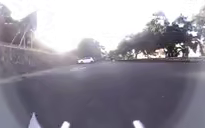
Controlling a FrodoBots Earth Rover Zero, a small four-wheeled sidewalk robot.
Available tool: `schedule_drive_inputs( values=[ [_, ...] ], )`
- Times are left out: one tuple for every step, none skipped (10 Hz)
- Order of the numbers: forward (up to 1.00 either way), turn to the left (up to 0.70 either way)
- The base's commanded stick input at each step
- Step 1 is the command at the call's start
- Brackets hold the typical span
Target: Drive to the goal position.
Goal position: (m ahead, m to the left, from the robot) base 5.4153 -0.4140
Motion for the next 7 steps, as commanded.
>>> schedule_drive_inputs(
  values=[
    [0.5, 0.0],
    [0.5, -0.02],
    [0.5, -0.13],
    [0.5, -0.3],
    [0.5, -0.46],
    [0.5, -0.37],
    [0.5, 0.0]
  ],
)
